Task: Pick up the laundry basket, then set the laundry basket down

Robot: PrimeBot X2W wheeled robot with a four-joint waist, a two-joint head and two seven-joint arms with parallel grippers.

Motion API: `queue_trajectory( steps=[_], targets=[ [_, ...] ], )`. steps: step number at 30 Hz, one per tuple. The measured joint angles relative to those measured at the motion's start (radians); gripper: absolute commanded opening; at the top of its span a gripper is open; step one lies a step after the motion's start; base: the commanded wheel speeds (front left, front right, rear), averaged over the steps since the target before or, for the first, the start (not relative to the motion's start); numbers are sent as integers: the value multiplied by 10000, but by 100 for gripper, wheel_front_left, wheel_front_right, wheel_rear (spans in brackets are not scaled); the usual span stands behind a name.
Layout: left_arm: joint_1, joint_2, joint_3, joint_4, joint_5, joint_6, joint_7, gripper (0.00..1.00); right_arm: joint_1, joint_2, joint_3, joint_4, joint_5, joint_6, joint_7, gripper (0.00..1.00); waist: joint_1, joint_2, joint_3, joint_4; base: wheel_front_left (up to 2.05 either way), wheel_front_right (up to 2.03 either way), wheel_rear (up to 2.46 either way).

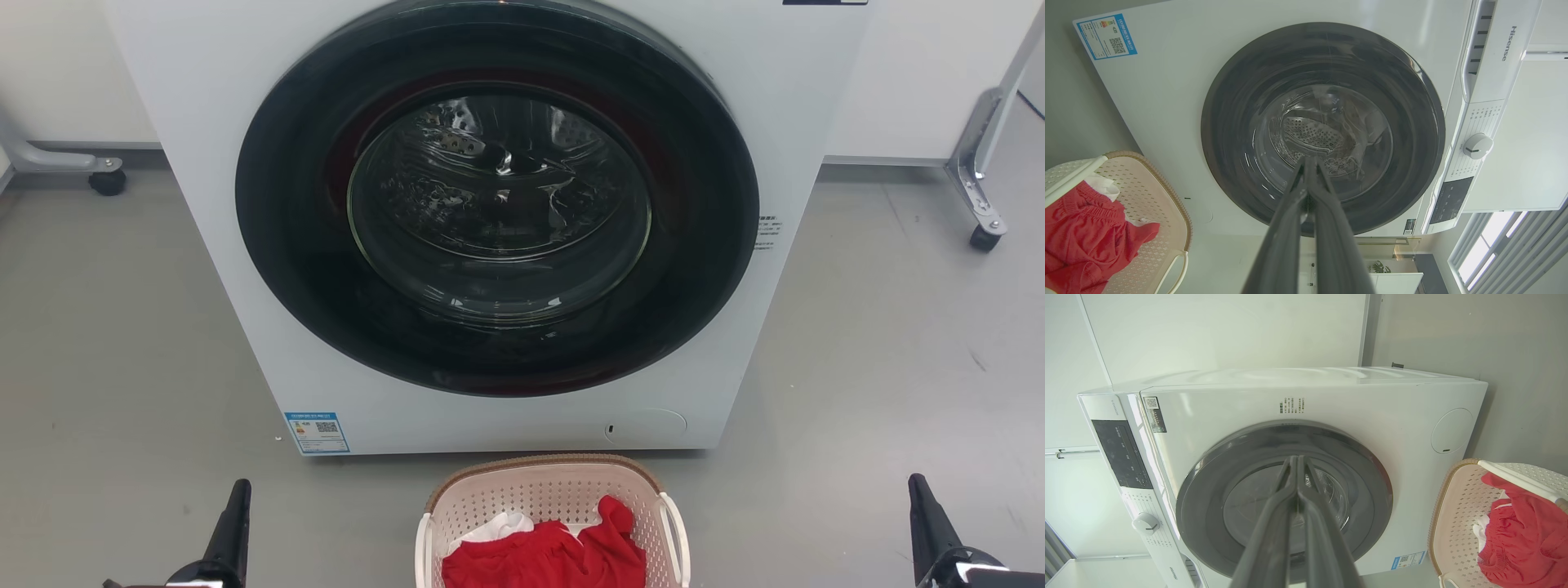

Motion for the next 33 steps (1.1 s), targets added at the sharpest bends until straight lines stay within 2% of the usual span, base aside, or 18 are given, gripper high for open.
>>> queue_trajectory(
  steps=[33],
  targets=[
    [0,0,0,4,-2,0,0,0,0,0,0,2,2,29,0,0,0,0,0,0,0,0,0]
  ],
)
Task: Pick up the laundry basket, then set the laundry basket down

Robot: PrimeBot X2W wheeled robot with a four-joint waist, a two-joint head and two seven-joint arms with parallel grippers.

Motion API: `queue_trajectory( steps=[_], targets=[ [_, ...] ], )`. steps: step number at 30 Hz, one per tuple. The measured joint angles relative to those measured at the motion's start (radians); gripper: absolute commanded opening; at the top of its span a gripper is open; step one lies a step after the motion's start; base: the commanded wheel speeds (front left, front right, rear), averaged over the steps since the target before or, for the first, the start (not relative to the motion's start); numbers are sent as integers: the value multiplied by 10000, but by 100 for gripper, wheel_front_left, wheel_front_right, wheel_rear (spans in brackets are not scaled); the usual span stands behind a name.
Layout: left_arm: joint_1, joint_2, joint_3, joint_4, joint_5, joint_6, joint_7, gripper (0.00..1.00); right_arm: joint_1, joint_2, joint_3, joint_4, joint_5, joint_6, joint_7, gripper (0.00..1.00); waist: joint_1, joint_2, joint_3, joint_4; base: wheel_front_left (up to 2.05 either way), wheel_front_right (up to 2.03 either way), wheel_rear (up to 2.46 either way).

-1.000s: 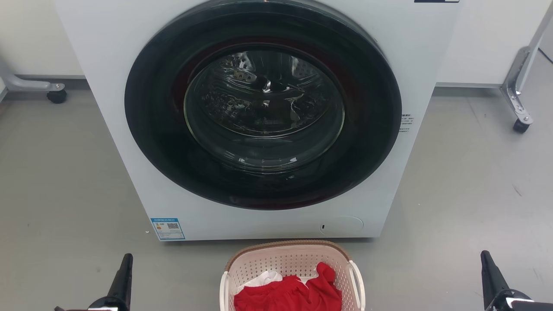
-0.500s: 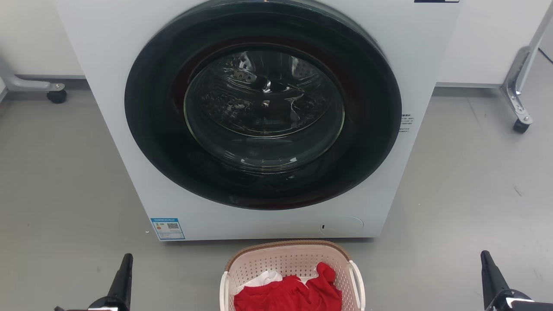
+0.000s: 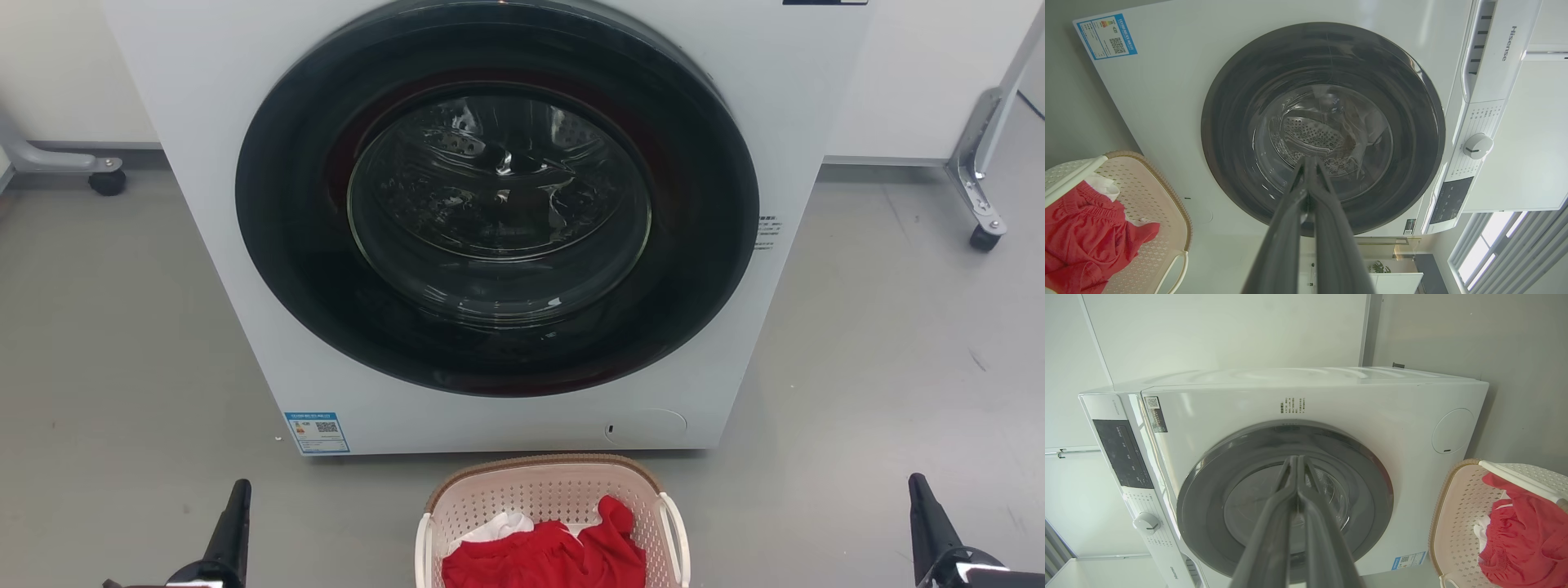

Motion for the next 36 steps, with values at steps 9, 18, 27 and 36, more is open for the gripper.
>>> queue_trajectory(
  steps=[9,18,27,36],
  targets=[
    [0,-2,0,2,0,0,-2,0,0,0,0,0,0,4,0,0,0,0,0,0,0,0,0],
    [0,-2,0,2,0,0,-2,0,0,0,0,0,0,13,0,0,0,-1,0,0,0,0,0],
    [0,-2,0,2,0,0,-2,0,0,0,0,0,12,13,0,0,0,0,0,0,0,0,0],
    [0,-2,0,4,0,0,-2,0,0,0,0,0,12,13,0,0,0,0,0,0,0,0,0]
  ],
)
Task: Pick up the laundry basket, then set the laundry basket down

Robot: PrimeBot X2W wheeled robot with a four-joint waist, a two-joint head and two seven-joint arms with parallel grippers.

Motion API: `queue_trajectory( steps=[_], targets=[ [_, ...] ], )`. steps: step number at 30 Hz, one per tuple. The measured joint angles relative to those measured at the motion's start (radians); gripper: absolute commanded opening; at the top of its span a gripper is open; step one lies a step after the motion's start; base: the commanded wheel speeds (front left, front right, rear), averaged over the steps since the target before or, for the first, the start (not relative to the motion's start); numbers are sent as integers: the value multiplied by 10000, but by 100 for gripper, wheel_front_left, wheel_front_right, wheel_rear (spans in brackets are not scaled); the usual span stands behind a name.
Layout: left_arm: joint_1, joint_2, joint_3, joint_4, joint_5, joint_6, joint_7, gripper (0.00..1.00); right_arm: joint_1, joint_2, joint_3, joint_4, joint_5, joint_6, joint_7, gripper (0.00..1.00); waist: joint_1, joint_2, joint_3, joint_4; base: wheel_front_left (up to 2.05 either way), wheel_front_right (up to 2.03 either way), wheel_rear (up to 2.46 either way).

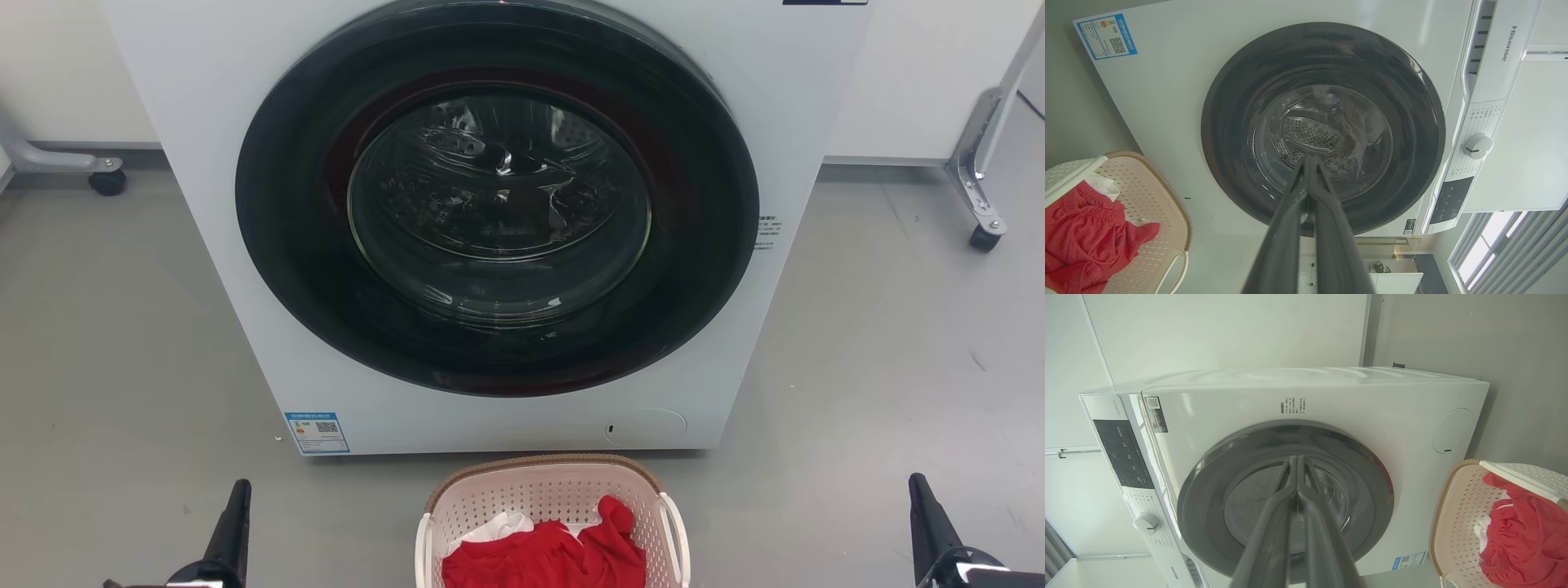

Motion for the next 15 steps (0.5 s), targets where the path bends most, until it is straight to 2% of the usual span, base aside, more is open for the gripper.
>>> queue_trajectory(
  steps=[15],
  targets=[
    [0,0,0,2,0,0,0,0,0,0,0,0,0,0,0,0,0,0,0,0,0,0,0]
  ],
)
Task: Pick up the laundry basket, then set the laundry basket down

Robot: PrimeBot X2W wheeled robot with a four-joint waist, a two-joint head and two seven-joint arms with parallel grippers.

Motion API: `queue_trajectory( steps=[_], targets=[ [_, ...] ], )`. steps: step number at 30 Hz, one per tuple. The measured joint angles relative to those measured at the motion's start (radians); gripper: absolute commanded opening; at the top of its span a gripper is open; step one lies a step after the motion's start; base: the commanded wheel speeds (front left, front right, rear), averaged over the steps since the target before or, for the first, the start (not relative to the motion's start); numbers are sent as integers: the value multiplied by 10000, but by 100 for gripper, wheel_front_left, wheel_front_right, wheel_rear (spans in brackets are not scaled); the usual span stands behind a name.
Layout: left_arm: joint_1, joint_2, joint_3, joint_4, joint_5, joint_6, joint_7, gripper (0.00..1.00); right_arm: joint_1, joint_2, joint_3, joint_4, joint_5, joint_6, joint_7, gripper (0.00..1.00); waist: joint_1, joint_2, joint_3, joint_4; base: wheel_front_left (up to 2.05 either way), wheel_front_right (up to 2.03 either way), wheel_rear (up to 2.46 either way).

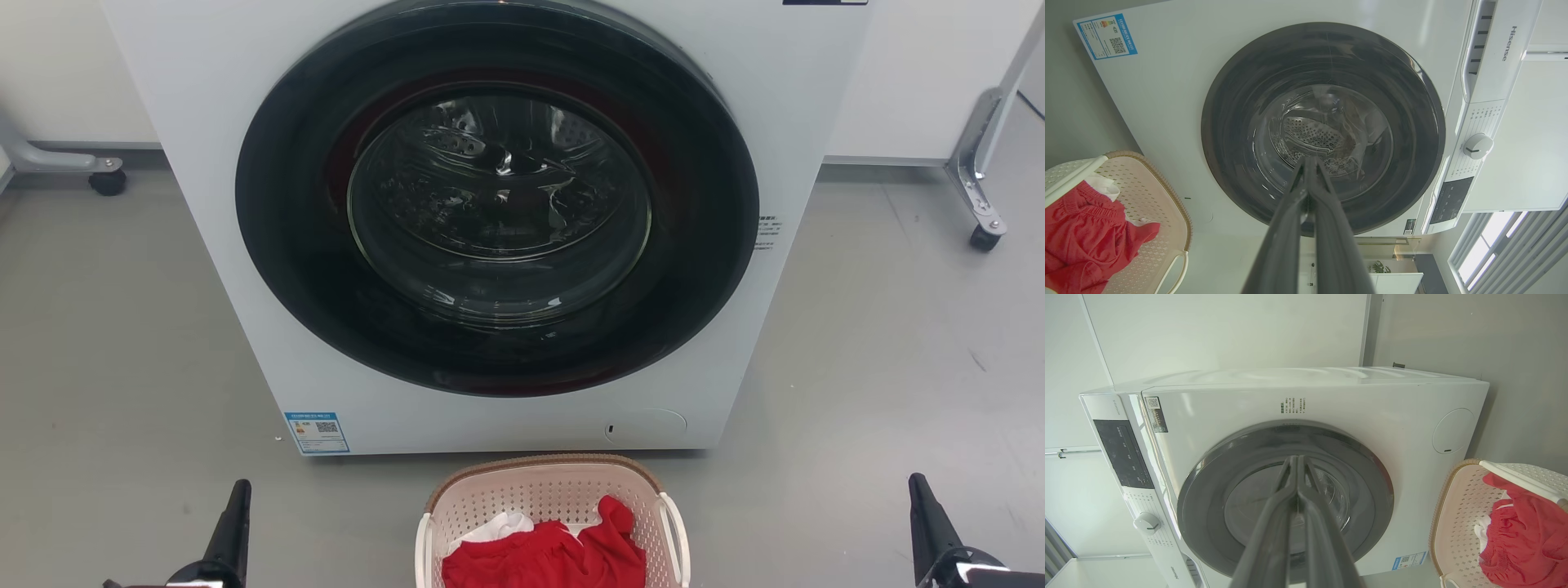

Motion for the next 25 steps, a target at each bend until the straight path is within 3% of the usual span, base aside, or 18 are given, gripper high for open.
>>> queue_trajectory(
  steps=[25],
  targets=[
    [0,0,0,2,0,0,0,0,0,0,0,0,0,0,0,0,0,0,0,0,0,0,0]
  ],
)
